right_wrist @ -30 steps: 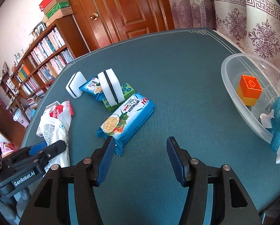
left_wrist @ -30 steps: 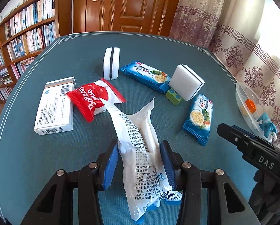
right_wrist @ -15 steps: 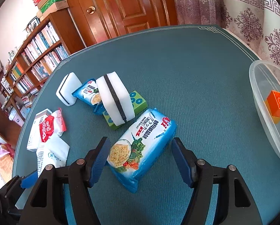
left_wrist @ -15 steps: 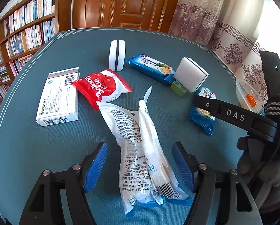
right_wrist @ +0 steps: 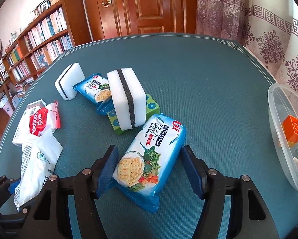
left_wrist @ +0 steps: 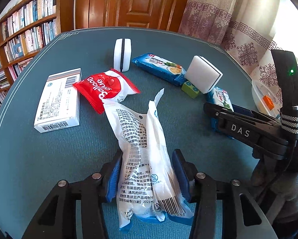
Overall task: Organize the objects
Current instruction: 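Grasp the blue cracker packet with the right gripper while the left holds the white bag, then carry the cracker packet into the bowl and open the right gripper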
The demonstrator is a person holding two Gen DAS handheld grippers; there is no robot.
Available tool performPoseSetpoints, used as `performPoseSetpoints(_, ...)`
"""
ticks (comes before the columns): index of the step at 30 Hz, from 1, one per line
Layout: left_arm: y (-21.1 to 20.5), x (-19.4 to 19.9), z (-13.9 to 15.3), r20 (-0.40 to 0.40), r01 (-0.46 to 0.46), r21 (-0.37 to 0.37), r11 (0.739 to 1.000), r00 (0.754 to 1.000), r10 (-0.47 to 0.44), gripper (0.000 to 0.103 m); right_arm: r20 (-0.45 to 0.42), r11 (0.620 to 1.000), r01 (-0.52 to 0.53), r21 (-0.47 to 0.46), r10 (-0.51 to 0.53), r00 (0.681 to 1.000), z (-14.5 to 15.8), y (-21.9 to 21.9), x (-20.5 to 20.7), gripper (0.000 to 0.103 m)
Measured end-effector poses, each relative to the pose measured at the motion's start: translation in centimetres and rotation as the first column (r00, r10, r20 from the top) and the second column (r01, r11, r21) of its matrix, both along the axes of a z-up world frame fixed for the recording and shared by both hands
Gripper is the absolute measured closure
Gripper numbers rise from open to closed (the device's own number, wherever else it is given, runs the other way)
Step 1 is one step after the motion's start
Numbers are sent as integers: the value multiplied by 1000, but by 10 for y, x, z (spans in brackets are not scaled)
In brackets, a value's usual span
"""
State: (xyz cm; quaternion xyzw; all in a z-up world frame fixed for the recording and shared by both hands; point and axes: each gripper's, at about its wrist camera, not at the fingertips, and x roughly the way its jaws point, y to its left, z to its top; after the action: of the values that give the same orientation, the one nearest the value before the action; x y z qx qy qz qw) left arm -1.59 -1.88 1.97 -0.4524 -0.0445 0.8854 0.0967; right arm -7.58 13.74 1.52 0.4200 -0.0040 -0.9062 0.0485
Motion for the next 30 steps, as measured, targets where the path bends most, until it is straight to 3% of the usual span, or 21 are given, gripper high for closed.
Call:
performPoseSetpoints(3, 1, 1, 0, -1, 1, -1, 1000, 1000, -1, 52, -8, 1000, 3, -1, -3, 1000, 0, 6, 4, 57)
performPoseSetpoints(5, 2, 1, 0, -2, 4, -4, 1000, 1000, -4, 52, -11, 1000, 1, -13, -1, 1000, 0, 10, 8, 60)
performPoseSetpoints(18, 15, 8, 11, -25, 32, -9, 999, 999, -33, 52, -19, 996, 7, -94, -8, 1000, 5, 35, 40, 61)
performPoseSetpoints(30, 38, 13, 22, -53, 79, -21, 997, 995, -80, 52, -83, 993, 6, -114, -16, 996, 31, 58, 79, 61)
